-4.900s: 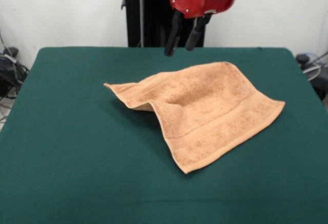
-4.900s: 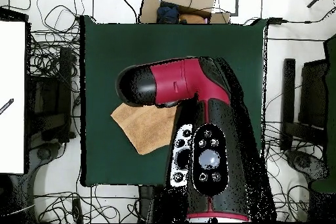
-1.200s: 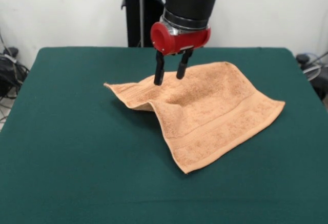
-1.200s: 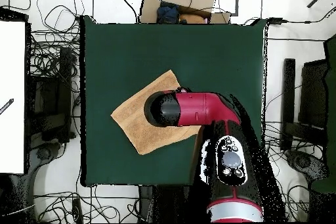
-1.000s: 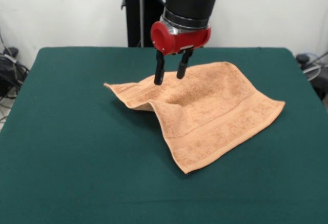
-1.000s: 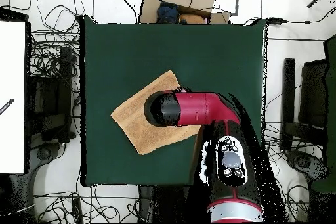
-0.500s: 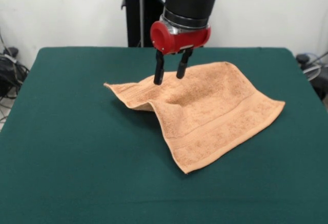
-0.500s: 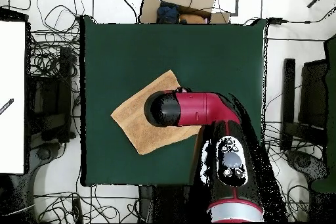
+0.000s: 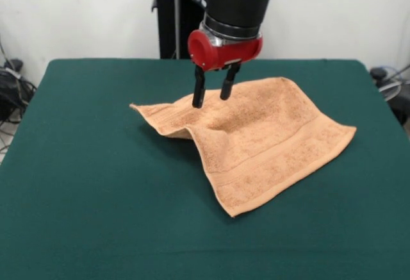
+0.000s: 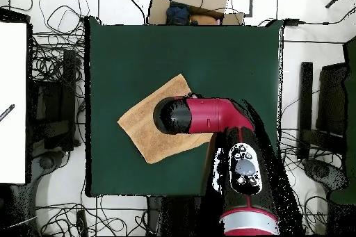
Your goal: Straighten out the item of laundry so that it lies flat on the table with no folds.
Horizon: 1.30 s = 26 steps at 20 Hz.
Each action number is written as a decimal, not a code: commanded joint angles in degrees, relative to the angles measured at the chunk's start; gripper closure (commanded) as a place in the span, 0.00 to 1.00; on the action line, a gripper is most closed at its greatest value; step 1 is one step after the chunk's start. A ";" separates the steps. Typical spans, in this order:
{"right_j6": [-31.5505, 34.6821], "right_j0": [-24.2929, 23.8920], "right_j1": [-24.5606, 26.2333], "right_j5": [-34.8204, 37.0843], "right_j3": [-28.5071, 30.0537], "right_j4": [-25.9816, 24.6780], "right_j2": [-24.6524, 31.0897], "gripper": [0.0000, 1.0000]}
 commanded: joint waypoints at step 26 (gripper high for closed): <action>11.32 -1.97 9.63 -13.84 6.80 -0.85 1.34 0.00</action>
